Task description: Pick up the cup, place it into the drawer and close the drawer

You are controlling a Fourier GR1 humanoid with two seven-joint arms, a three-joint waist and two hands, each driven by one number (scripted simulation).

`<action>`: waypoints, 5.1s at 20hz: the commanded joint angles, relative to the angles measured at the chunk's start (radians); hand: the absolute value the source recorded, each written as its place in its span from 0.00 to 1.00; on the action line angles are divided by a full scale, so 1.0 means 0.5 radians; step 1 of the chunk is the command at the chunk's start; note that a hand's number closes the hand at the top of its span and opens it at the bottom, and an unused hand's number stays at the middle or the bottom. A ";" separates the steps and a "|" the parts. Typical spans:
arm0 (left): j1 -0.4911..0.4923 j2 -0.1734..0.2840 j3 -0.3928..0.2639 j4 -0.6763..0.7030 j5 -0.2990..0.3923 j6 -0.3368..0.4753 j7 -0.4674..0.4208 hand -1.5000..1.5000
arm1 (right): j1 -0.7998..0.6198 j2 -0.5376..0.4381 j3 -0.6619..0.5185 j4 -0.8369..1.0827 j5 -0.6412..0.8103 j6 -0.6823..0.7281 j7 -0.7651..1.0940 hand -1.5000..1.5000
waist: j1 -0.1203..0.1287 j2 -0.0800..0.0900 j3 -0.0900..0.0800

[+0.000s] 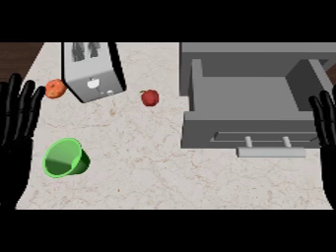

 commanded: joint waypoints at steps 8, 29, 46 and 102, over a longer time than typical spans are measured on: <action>0.364 0.231 0.456 0.195 1.024 -0.540 0.116 0.00 | -0.033 -0.103 0.079 0.024 -0.106 0.196 0.220 0.00 | 0.051 0.041 -0.002; 0.023 0.444 0.770 1.642 0.639 -0.911 -0.522 0.00 | -0.546 -0.167 -0.162 0.480 -0.222 0.336 0.179 0.00 | -0.006 0.041 0.003; -0.474 0.607 0.715 3.280 0.063 -0.872 -1.667 0.00 | -0.642 -0.111 -0.115 0.530 -0.096 0.281 0.220 0.00 | -0.017 0.045 0.001; -1.285 0.019 0.716 3.291 0.110 -0.310 -2.095 1.00 | -0.655 -0.245 -0.289 0.552 -0.230 0.415 0.260 0.00 | -0.004 0.034 0.005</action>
